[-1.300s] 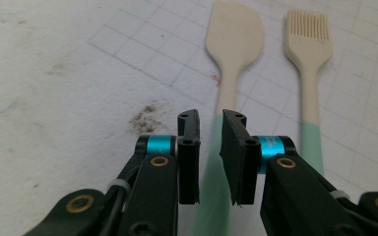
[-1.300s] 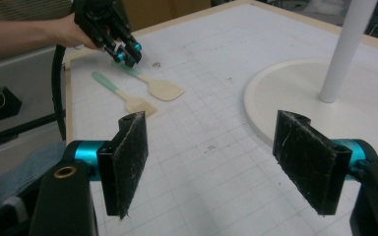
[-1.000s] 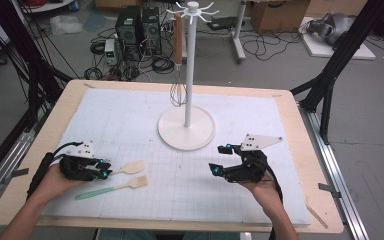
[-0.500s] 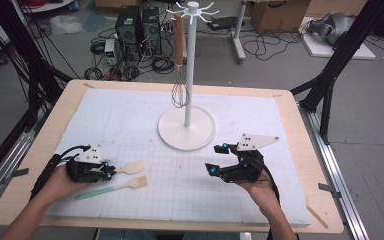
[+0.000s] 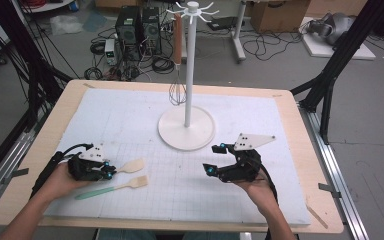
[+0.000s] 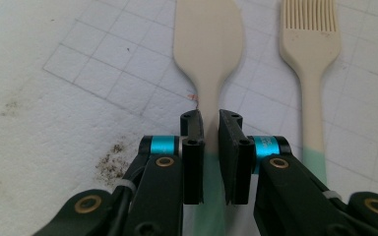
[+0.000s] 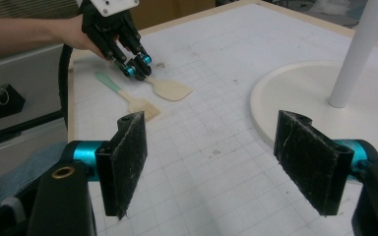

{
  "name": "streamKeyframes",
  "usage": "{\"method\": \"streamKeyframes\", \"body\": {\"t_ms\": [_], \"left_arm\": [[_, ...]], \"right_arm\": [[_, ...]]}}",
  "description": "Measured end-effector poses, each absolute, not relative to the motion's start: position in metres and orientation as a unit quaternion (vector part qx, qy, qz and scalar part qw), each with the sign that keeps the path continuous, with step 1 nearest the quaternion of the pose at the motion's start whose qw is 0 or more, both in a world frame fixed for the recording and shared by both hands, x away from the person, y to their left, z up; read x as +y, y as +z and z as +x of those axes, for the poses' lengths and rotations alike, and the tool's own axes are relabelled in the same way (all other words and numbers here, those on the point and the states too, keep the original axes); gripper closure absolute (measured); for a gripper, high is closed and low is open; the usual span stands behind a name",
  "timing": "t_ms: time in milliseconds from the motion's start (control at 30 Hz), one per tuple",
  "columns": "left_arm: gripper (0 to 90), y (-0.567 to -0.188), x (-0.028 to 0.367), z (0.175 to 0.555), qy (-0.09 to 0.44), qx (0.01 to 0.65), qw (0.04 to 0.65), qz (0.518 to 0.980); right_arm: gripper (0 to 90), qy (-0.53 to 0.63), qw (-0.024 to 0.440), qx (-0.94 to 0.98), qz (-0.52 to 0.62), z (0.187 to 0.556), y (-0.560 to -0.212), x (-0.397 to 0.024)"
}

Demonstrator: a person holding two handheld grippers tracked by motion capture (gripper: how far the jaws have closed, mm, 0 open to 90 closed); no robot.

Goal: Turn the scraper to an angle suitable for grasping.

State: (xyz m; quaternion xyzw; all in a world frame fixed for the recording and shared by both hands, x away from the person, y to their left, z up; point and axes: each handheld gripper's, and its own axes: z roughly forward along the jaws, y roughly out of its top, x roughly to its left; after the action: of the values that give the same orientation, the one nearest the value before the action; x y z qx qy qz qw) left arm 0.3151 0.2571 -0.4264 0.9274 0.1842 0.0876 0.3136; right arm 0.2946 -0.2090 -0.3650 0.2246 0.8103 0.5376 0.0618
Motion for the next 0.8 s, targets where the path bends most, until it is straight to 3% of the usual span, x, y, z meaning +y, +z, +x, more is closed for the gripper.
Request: {"method": "streamKeyframes", "body": {"t_ms": [800], "left_arm": [[80.5,-0.389,0.239,0.316,0.086,0.158,0.360,0.915]], "right_arm": [[25.1,0.524,0.062,0.819,0.224,0.294,-0.365,-0.204]]}}
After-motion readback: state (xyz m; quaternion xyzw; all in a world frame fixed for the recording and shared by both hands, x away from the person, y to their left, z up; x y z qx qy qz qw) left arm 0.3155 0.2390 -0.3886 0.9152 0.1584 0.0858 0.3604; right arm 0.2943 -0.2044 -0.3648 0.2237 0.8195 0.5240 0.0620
